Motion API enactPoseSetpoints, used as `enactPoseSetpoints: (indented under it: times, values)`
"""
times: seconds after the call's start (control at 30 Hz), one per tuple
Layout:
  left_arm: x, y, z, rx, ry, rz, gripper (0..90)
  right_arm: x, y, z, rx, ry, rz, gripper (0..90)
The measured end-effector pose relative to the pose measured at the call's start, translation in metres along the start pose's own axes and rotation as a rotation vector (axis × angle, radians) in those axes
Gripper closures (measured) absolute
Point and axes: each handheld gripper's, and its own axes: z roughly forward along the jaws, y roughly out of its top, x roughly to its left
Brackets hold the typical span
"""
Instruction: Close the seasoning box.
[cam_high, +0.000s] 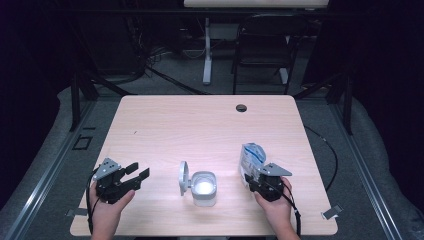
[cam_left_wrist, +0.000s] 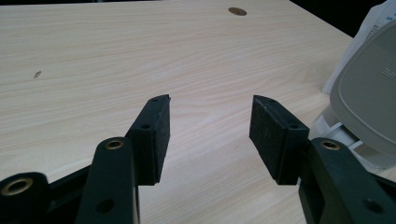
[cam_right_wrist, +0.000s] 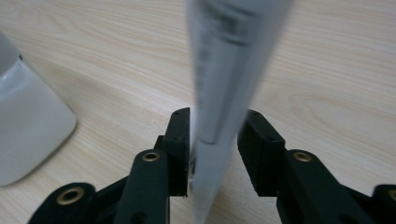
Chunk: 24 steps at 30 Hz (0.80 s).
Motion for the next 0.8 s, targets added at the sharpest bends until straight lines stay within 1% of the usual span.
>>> enactPoseSetpoints:
  times: [0.03, 0.07, 0.2, 0.23, 0.27, 0.3, 0.4, 0.43, 0.53, 0.6, 0.63, 0.7, 0.8]
  values:
    - [0.000, 0.000, 0.000, -0.003, -0.001, 0.000, 48.6, 0.001, 0.000, -0.001, -0.001, -0.003, -0.004, 60.1]
    - [0.000, 0.000, 0.000, -0.003, -0.002, 0.000, 48.5, 0.001, 0.000, -0.001, -0.001, 0.003, -0.008, 59.6]
    - [-0.001, 0.001, -0.001, -0.005, -0.001, 0.003, 48.5, 0.005, -0.001, -0.005, -0.007, -0.014, -0.066, 58.6]
    - [-0.001, 0.001, -0.001, -0.007, -0.001, 0.005, 48.5, 0.007, 0.000, -0.006, -0.003, -0.009, -0.072, 57.8]
    - [0.000, 0.001, -0.001, -0.005, 0.000, 0.004, 48.5, 0.008, 0.000, -0.008, -0.004, -0.022, -0.081, 56.8]
    - [-0.001, 0.001, -0.001, -0.005, 0.001, 0.000, 48.5, 0.008, 0.000, -0.009, -0.004, -0.021, -0.091, 55.6]
    - [-0.001, 0.001, -0.002, -0.010, -0.002, 0.001, 48.5, 0.013, -0.001, -0.013, -0.020, -0.021, -0.111, 52.5]
    - [-0.001, 0.001, -0.002, -0.005, -0.002, 0.003, 48.5, 0.014, -0.002, -0.014, -0.022, -0.023, -0.112, 51.5]
    - [-0.003, 0.001, -0.002, -0.009, -0.004, 0.005, 48.5, 0.018, -0.004, -0.018, -0.023, -0.022, -0.123, 50.3]
    - [-0.003, 0.001, -0.002, -0.007, -0.004, 0.009, 48.5, 0.019, -0.006, -0.020, -0.027, -0.016, -0.120, 50.1]
    - [-0.004, 0.001, -0.002, -0.007, -0.005, 0.011, 48.5, 0.019, -0.006, -0.021, -0.022, -0.018, -0.126, 50.0]
    - [-0.005, 0.002, -0.003, -0.010, -0.006, 0.013, 48.5, 0.019, -0.007, -0.022, -0.023, -0.023, -0.125, 49.2]
    - [-0.006, 0.003, -0.004, -0.010, -0.010, 0.014, 48.5, 0.019, -0.009, -0.023, -0.024, -0.030, -0.106, 48.6]
